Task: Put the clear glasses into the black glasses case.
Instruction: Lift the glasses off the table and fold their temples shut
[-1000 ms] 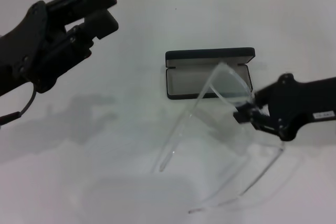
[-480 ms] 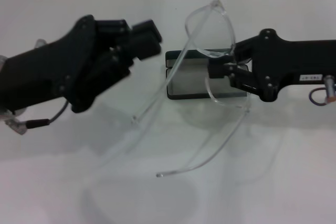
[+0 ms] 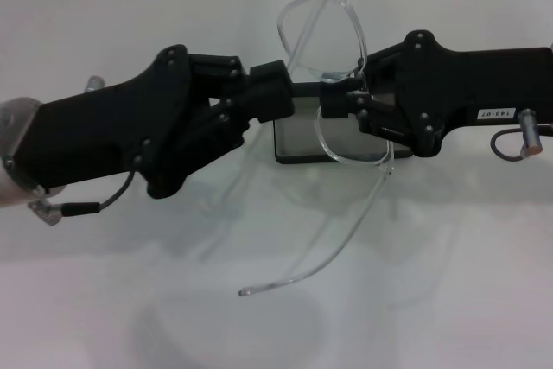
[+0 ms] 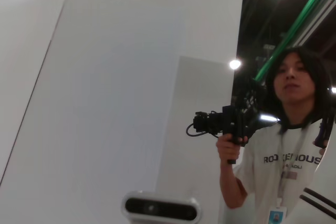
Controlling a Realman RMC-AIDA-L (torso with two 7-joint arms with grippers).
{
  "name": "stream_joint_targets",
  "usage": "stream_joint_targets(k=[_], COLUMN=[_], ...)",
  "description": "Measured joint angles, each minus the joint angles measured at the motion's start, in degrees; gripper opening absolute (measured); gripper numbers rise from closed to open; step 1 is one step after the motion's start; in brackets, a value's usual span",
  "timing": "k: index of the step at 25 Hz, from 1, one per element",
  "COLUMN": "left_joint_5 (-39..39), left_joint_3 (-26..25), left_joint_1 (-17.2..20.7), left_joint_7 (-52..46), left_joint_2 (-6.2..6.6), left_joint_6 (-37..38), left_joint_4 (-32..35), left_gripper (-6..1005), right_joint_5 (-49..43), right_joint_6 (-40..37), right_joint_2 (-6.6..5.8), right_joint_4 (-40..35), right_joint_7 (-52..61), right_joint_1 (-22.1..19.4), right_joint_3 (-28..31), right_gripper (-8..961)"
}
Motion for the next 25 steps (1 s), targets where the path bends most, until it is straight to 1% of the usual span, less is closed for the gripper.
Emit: stream_joint_targets(k=[8, 18, 25], left_joint_5=[1.0, 0.5, -0.7], left_joint_3=[-0.1, 0.0, 0.0], left_joint_1=[-1.7, -1.5, -1.7], left_joint_7=[2.9, 3.6, 3.5], left_joint_2=[0.06, 0.01, 0.05], left_joint_6=[-0.4, -0.3, -0.1], left_joint_4=[-4.4, -4.2, -3.9], left_gripper=[96, 96, 96], right_joint_5=[2.2, 2.1, 1.8], right_joint_6=[-2.0, -1.9, -2.0], right_joint_2=[0.00, 0.02, -0.08], right_joint_4=[0.1, 0.4, 2.9], right_joint_7=[-0.7, -0.8, -1.0], right_joint_1=[0.0, 0.8, 1.1], right_joint_3=[0.1, -1.8, -3.0], right_gripper=[112, 113, 113])
